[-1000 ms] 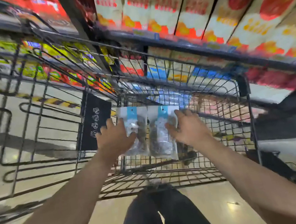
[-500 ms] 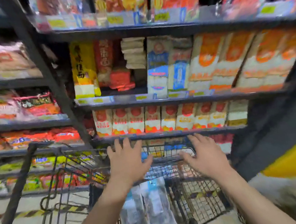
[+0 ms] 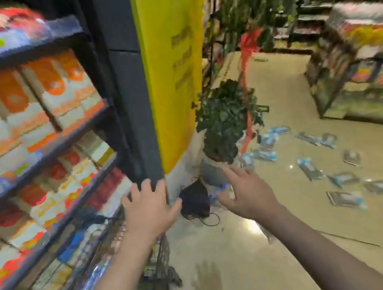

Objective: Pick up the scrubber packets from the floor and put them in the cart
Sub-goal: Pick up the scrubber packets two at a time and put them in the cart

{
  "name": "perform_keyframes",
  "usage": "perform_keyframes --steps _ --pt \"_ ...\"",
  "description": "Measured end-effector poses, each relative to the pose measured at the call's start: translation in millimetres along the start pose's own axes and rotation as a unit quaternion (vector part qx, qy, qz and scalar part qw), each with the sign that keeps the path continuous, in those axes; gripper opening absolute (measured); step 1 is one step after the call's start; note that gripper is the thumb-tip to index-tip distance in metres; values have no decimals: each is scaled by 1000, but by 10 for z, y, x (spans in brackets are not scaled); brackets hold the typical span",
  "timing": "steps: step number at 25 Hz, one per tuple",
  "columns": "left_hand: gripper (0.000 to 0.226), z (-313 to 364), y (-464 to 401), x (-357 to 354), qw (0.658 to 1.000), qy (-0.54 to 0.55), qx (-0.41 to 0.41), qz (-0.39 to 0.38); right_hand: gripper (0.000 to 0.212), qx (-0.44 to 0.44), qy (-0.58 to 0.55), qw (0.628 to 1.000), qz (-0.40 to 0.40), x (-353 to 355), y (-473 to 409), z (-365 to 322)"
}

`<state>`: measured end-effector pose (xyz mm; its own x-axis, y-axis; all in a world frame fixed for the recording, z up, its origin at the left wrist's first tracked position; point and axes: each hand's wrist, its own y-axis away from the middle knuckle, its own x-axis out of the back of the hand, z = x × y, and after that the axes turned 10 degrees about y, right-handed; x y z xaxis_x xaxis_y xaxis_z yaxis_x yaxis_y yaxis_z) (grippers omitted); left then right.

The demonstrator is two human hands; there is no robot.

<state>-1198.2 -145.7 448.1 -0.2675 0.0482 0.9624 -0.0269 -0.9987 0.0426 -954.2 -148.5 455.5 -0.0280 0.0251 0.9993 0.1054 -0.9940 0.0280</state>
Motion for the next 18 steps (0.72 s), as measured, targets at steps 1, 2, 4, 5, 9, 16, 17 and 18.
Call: perform_keyframes --steps 1,2,4,5,9,16,17,18 --pt "78 339 -54 -81 999 -3 -42 -11 80 -50 -2 999 -2 9 210 332" --pt "73 679 -92 -156 996 -9 -84 -26 78 -97 -8 995 0 13 421 636" --pt "69 1358 -117 -302 986 -8 -161 -51 81 -181 -17 983 -4 2 838 1188" --pt "69 1687 -112 -365 979 -6 -194 -59 83 -217 -22 976 -5 -8 1033 1431" --pt "67 2849 8 -617 952 -14 -297 -65 84 -317 -45 947 -5 -96 1710 2256" --pt "73 4938 251 -1373 915 -34 -385 -115 82 -395 -35 917 -35 -291 2587 4007" --pt "72 5160 262 -1484 913 -37 -390 -115 81 -395 -31 917 -34 -314 2634 4213" --pt "71 5414 278 -1594 910 -40 -397 -112 79 -396 -28 917 -37 -339 2681 4450"
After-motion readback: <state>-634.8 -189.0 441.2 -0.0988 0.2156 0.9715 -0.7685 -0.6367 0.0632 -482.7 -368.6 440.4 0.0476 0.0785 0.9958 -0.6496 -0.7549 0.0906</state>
